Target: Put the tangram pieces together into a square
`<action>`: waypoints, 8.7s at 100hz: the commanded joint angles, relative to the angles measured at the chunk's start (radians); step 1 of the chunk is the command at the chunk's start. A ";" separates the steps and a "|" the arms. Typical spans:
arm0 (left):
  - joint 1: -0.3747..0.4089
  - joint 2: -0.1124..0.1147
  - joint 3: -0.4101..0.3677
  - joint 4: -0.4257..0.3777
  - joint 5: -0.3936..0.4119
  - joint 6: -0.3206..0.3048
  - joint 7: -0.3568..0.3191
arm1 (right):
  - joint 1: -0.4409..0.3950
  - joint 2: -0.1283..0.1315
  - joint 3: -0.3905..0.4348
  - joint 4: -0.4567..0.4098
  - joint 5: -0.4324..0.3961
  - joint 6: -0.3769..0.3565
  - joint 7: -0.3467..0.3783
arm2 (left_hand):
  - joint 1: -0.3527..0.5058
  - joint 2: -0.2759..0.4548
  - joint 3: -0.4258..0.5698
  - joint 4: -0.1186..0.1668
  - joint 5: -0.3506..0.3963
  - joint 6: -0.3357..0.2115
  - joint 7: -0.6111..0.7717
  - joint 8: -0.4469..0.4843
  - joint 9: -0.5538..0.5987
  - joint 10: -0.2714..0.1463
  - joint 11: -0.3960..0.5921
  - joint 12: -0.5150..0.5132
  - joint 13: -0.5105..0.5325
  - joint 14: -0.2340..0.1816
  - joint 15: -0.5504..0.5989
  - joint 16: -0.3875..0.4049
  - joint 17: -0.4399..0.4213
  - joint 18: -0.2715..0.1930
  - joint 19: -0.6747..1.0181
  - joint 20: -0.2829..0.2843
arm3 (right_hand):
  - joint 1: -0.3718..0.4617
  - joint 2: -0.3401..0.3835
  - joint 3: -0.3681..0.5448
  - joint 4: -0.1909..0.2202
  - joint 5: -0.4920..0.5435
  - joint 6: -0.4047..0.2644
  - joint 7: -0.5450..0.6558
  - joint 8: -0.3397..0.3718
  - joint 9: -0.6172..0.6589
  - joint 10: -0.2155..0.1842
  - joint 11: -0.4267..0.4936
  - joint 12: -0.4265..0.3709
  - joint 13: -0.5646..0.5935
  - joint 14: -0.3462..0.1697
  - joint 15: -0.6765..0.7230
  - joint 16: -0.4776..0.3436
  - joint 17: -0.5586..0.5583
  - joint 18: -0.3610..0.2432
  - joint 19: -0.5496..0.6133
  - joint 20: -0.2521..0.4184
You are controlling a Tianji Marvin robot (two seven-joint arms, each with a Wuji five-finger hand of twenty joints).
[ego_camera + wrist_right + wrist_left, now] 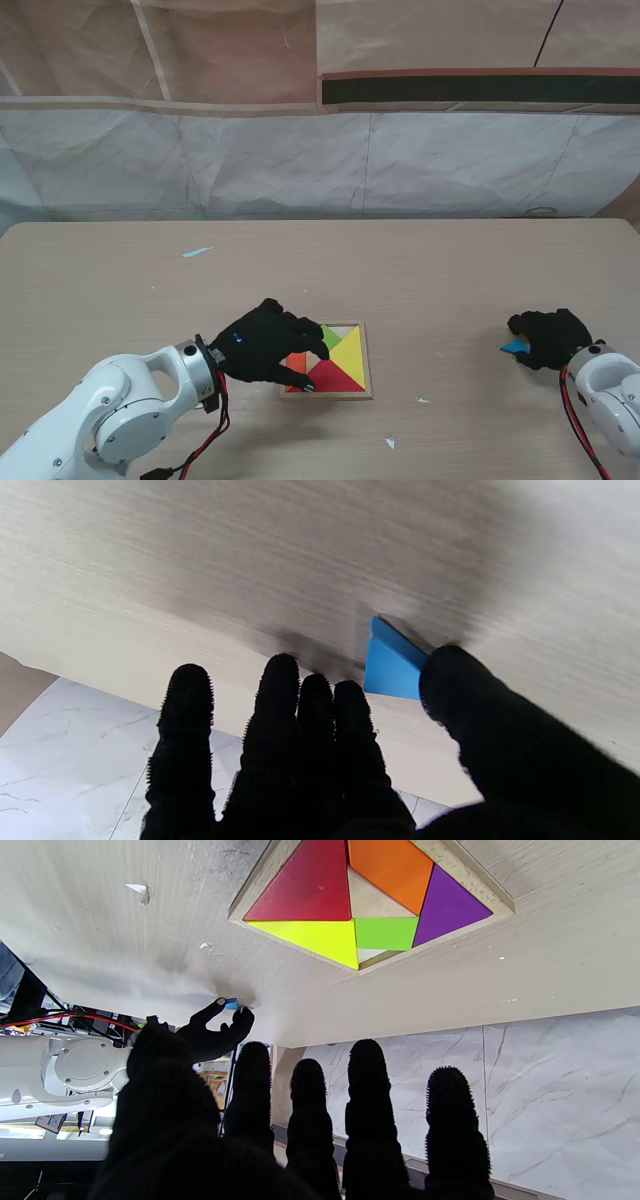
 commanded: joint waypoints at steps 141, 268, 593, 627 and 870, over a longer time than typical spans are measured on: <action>0.011 -0.002 -0.009 -0.005 0.009 0.001 -0.004 | 0.009 -0.053 -0.058 0.140 0.310 0.019 -0.070 | 0.045 0.046 0.002 0.028 0.020 0.001 0.017 0.012 0.003 -0.022 -0.012 -0.002 0.018 -0.019 0.014 0.013 0.015 -0.014 0.019 0.010 | 0.527 -0.076 -0.049 -0.108 0.188 -0.238 0.501 -0.343 0.308 -0.067 0.138 0.157 0.416 -0.026 0.183 0.150 0.496 -0.272 0.089 0.044; 0.055 -0.006 -0.047 -0.014 0.035 -0.010 0.032 | 0.155 -0.086 -0.188 -0.053 0.791 0.195 0.167 | 0.047 0.047 0.001 0.028 0.028 0.002 0.022 0.012 0.006 -0.022 -0.010 -0.002 0.019 -0.020 0.015 0.012 0.017 -0.018 0.022 0.011 | 0.555 -0.129 -0.014 -0.122 0.225 -0.183 0.485 -0.345 0.321 -0.022 0.140 0.156 0.423 0.029 0.184 0.186 0.503 -0.206 0.092 0.089; 0.011 -0.012 -0.091 0.037 0.001 0.004 0.044 | 0.628 -0.149 -0.944 0.339 0.461 -0.062 -0.365 | 0.047 0.048 0.002 0.028 0.032 0.002 0.020 0.011 0.008 -0.022 -0.012 -0.002 0.019 -0.020 0.014 0.012 0.014 -0.017 0.020 0.011 | 0.519 -0.091 0.012 -0.126 0.195 -0.288 0.552 -0.363 0.281 -0.103 0.205 0.111 0.370 -0.020 0.245 0.133 0.473 -0.266 0.050 0.083; 0.021 -0.012 -0.090 0.032 0.007 0.016 0.047 | 0.622 -0.148 -0.963 0.357 0.440 -0.081 -0.405 | 0.047 0.047 0.001 0.028 0.032 0.002 0.020 0.011 0.007 -0.021 -0.012 -0.002 0.020 -0.019 0.015 0.012 0.014 -0.017 0.020 0.011 | 0.507 -0.097 -0.003 -0.125 0.172 -0.290 0.560 -0.374 0.257 -0.100 0.205 0.095 0.352 -0.015 0.230 0.113 0.460 -0.272 0.036 0.066; 0.031 -0.013 -0.092 0.031 0.017 0.009 0.060 | 0.499 -0.115 -0.827 0.213 0.402 -0.202 -0.341 | 0.048 0.048 0.002 0.028 0.035 0.002 0.020 0.011 0.009 -0.021 -0.013 -0.003 0.022 -0.019 0.015 0.012 0.014 -0.021 0.021 0.011 | 0.479 -0.129 0.035 -0.128 0.168 -0.306 0.558 -0.394 0.256 -0.104 0.196 0.067 0.377 -0.046 0.245 0.139 0.492 -0.298 0.058 0.019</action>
